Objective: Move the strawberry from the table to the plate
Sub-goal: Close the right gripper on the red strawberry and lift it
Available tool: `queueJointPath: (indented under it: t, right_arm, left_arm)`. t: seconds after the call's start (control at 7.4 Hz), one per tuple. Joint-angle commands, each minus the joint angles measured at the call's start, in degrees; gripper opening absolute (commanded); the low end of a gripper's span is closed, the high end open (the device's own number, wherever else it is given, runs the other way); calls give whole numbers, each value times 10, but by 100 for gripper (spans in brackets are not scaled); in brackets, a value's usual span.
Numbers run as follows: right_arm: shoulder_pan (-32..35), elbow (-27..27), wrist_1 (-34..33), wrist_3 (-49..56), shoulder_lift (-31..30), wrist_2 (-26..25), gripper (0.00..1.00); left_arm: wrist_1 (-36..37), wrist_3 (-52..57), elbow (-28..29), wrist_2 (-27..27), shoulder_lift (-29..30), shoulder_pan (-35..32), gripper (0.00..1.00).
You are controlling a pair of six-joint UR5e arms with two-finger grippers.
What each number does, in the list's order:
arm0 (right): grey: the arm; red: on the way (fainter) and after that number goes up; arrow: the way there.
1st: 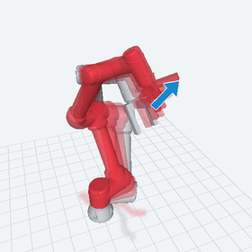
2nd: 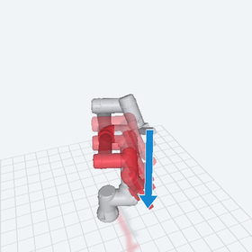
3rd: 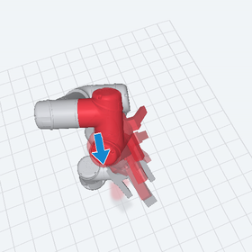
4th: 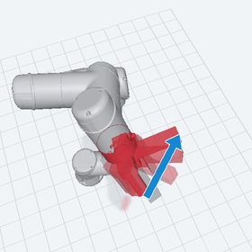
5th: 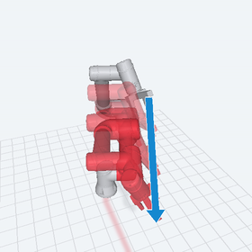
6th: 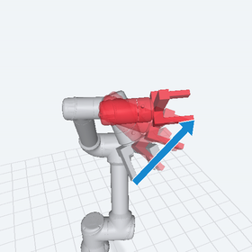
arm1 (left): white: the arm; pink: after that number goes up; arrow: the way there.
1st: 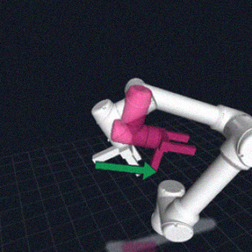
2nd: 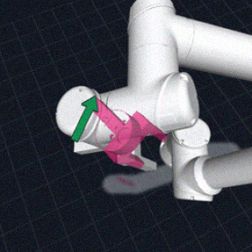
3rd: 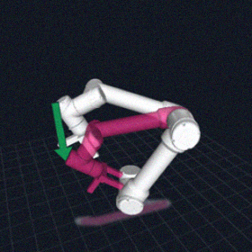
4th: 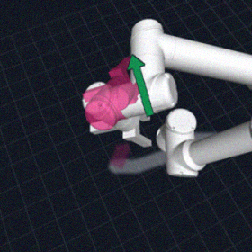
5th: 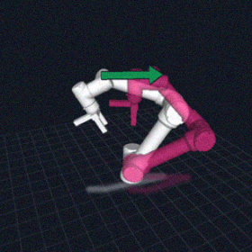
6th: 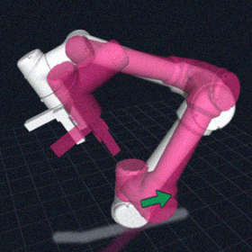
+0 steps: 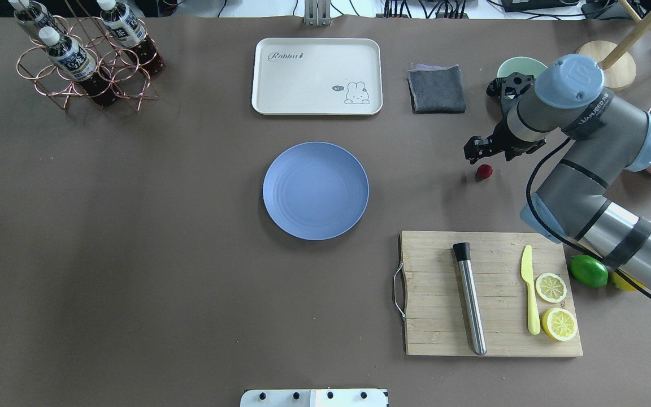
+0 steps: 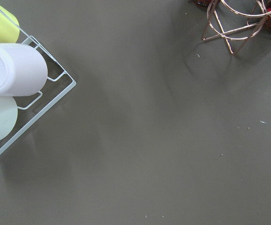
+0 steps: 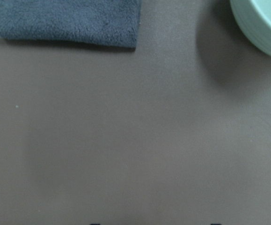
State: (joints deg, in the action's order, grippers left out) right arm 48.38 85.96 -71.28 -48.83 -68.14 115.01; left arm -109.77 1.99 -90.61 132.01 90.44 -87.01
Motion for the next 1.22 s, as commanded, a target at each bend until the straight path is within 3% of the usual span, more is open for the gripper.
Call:
queueJointPath:
  t: [0.0,0.14,0.41,0.54,0.68,0.95,1.08]
  right_arm:
    - [-8,-6,13,-17,0,-3,83]
    - [-12,-5,13,-18,-1,-4,82]
    - [-23,0,13,-42,-8,-19,68]
    - [-24,3,13,-56,-9,-20,44]
    - [-24,4,14,-57,-7,-18,0]
    - [-23,60,-1,-63,-9,-14,0]
    - [-22,100,-53,-68,1,-9,0]
  left_arm:
    - [0,-1,1,0,0,-1,99]
    - [0,-1,0,0,0,-1,99]
    - [0,-1,0,0,1,-1,99]
    - [0,-1,-1,0,1,-1,99]
    - [1,-1,-3,0,1,-1,99]
    - [1,-1,-3,1,0,-1,99]
    - [1,-1,-3,1,0,-1,99]
